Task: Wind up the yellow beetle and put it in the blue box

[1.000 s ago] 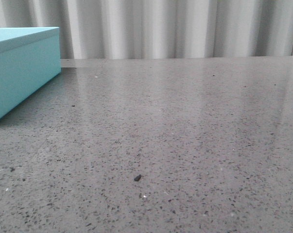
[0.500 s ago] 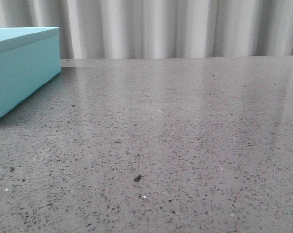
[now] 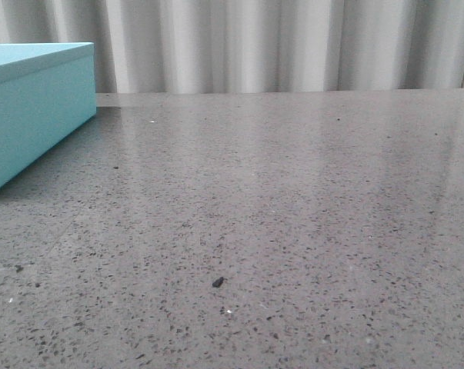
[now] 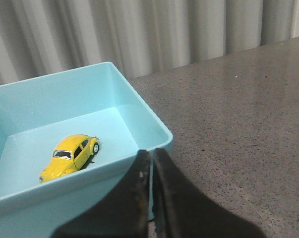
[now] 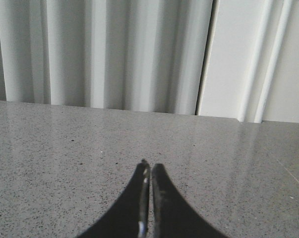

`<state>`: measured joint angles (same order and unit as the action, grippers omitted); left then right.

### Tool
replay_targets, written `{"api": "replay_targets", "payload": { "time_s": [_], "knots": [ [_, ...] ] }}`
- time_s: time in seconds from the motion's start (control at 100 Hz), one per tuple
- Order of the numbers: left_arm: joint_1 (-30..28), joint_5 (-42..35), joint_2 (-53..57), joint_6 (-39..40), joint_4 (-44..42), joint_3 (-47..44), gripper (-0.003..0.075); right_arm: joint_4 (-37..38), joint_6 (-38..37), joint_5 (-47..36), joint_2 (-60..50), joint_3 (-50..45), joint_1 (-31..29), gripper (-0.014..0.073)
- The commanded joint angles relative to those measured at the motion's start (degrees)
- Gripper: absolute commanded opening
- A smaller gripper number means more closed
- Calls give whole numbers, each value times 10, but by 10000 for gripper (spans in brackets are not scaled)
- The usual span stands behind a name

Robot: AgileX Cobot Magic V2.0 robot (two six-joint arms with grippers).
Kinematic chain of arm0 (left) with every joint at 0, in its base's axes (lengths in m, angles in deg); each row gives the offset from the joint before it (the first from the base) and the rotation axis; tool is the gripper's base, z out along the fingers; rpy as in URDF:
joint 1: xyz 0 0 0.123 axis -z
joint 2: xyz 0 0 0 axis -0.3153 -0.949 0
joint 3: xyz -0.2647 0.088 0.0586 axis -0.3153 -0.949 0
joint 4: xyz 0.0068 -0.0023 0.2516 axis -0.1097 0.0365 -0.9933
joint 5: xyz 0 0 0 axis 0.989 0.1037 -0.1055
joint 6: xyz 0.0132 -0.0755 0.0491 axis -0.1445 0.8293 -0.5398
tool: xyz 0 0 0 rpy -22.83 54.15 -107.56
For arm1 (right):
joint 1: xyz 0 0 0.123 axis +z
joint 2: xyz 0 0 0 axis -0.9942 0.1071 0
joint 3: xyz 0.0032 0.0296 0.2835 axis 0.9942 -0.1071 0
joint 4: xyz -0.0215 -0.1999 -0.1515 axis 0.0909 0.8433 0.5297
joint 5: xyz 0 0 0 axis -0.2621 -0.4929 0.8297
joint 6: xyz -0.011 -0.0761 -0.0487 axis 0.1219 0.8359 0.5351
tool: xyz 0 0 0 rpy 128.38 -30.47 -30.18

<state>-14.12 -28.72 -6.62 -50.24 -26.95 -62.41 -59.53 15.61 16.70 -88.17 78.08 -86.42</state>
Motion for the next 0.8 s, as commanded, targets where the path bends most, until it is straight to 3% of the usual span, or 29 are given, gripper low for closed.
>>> {"api": "replay_targets", "payload": {
  "time_s": [0.0,0.15,0.27,0.65,0.79],
  "knots": [
    [6,-33,-6,1,18,13,-21,12,0,-39,7,14,-3,-41],
    [6,-36,-6,1,17,13,-21,12,0,-39,7,14,-3,-41],
    [6,-75,-6,20,-41,13,-21,12,0,-39,7,14,-3,-41],
    [6,-223,32,397,-371,-84,-21,12,0,-39,7,14,-3,-41],
    [6,-250,60,431,-401,-129,-21,12,0,-39,7,14,-3,-41]
  ]
}}
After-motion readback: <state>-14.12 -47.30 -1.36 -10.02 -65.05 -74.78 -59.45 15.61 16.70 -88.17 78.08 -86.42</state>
